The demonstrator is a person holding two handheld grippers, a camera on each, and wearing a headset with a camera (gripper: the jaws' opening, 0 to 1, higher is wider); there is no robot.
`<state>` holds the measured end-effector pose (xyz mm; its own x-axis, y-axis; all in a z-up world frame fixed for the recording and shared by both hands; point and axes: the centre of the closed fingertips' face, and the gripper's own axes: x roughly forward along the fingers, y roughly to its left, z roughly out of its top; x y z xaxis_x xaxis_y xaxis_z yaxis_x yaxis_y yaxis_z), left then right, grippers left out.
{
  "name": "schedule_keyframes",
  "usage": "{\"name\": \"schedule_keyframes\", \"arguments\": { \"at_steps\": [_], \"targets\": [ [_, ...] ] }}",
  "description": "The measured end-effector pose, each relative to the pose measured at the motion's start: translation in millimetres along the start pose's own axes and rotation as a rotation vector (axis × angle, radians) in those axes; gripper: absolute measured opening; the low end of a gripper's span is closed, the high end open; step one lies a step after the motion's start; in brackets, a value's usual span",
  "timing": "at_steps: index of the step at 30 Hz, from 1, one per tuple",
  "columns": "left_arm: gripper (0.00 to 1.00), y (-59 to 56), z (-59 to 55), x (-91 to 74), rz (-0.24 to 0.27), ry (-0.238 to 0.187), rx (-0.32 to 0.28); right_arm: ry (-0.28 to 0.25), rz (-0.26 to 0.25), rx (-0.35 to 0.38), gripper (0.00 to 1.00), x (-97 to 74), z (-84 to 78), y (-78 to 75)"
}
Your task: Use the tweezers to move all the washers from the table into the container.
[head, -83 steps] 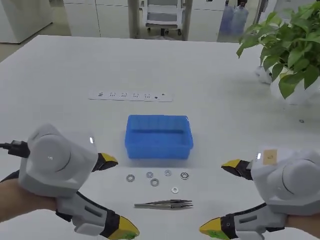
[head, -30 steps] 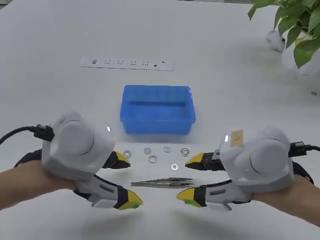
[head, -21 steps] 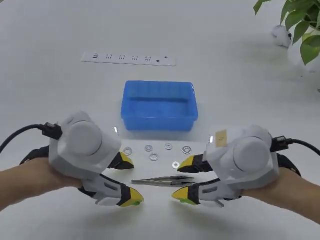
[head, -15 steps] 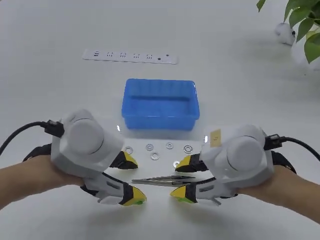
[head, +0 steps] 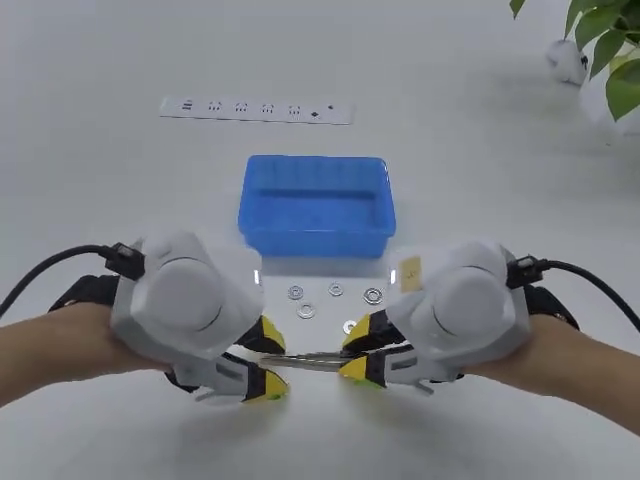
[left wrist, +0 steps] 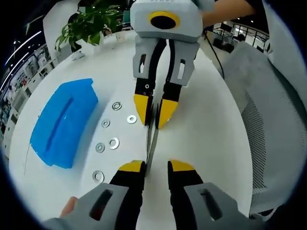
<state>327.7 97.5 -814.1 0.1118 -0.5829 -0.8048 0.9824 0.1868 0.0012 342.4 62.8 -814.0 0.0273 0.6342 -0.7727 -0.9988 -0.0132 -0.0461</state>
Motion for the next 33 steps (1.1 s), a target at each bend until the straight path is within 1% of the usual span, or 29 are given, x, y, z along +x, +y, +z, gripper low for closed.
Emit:
{"name": "schedule_keyframes", "arguments": {
  "at_steps": [2,7,9,11,14,17,20,21,24,25,26,28,30,33],
  "targets": [
    [0.21,2.7,0.0,0.2,0.002,-0.002,-0.011,0.009,0.007,-0.01,0.11,0.0,-0.5,0.4],
    [0.1,12.7,0.1,0.7,0.019,-0.004,-0.049,0.037,0.021,-0.046,0.09,0.3,-1.0,3.9],
    [0.07,13.0,0.1,1.0,0.017,-0.006,-0.052,0.054,0.024,-0.062,0.08,1.1,-0.7,5.2],
    [0.07,10.7,0.6,1.5,0.003,-0.011,-0.049,0.062,0.027,-0.074,0.08,1.3,-1.0,6.1],
    [0.06,8.5,0.8,1.7,0.003,-0.011,-0.014,0.07,0.028,-0.08,0.07,2.9,-0.7,5.9],
    [0.06,8.7,0.8,1.8,0.009,-0.006,-0.007,0.07,0.028,-0.067,0.07,3.0,-1.1,5.4],
    [0.08,8.0,0.9,1.9,0.017,-0.003,0.006,0.061,0.024,-0.042,0.07,3.4,-0.7,6.7],
    [0.08,7.2,1.0,1.7,0.019,-0.008,0.017,0.059,0.023,-0.041,0.07,3.3,-0.5,8.1],
    [0.08,8.2,1.0,1.6,0.023,-0.018,0.015,0.04,0.014,-0.043,0.07,4.3,4.4,9.3],
    [0.07,8.6,0.9,1.7,0.027,-0.016,0.017,0.032,0.01,-0.045,0.07,3.7,7.6,9.2],
    [0.07,8.4,1.2,2.1,0.027,-0.014,0.026,0.036,0.006,-0.053,0.07,3.2,8.2,8.5],
    [0.07,7.7,1.3,2.5,0.029,-0.004,0.055,0.03,0.006,-0.061,0.07,1.2,9.5,8.0],
    [0.07,7.3,1.0,2.1,0.029,0.0,0.06,0.021,0.009,-0.059,0.07,-0.3,10.5,8.0],
    [0.06,4.6,-0.1,1.0,0.018,0.015,0.073,0.016,0.011,-0.08,0.07,0.4,12.7,10.7]
  ]
}}
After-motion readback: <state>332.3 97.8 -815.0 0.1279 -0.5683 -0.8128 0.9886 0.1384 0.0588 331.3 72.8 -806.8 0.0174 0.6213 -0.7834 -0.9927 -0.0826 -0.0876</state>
